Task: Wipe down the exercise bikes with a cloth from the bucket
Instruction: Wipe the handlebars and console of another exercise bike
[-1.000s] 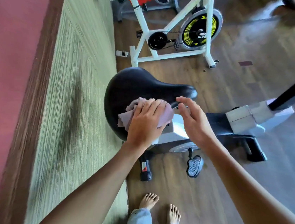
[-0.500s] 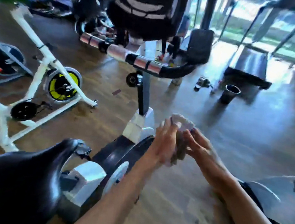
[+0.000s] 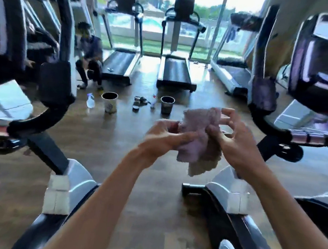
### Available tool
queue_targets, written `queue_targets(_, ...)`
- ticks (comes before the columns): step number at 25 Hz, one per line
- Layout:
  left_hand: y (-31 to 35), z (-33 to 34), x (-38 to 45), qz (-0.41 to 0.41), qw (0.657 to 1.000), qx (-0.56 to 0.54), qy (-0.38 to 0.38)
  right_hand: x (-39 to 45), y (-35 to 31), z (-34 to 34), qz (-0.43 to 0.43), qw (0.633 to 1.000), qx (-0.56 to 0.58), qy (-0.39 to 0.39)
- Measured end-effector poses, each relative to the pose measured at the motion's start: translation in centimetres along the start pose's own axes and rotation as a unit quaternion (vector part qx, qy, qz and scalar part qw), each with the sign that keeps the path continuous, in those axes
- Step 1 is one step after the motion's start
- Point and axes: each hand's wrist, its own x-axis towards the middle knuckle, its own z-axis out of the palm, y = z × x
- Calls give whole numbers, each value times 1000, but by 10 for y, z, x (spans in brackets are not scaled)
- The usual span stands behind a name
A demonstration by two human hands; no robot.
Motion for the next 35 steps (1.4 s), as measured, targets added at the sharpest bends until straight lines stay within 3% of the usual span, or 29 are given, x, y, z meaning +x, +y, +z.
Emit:
queue_targets(5, 31, 40, 78, 41, 998, -42, -12, 45, 8, -36, -68, 989, -65, 113)
queue_targets(8, 62, 58, 131, 90, 996, 9, -13, 87, 9, -52, -65, 996, -31, 60)
queue_targets(10, 80, 62, 171, 77, 995, -21, -67, 125, 10, -62, -55, 996, 28, 71)
queue_targets(12, 94, 61, 215, 60, 985, -83, -141, 164, 11, -69, -97, 984, 34, 148)
queue_targets(15, 106, 51, 278, 37, 958, -139, -249, 222, 25, -74, -148, 943, -73, 288)
queue_targets(19, 123, 41, 355, -7, 933, -149, -327, 289, 35, -83, -102, 892, -168, 406)
queue_targets(21, 130, 39, 388, 17, 948, -109, -300, 311, 34, -92, -82, 878, -207, 425)
queue_targets(24, 139, 33, 447, 60, 983, -47, -169, 352, 36, -112, -59, 859, -245, 445)
queue_targets(28, 159, 46, 505, 154, 987, -25, -34, 406, 56, -119, -42, 835, -332, 436)
queue_targets(33, 180, 76, 551, 299, 953, 40, -32, 417, 80, -128, -27, 771, -469, 430)
queue_targets(35, 184, 85, 562, 364, 925, 84, -69, 417, 81, -130, -9, 711, -541, 448)
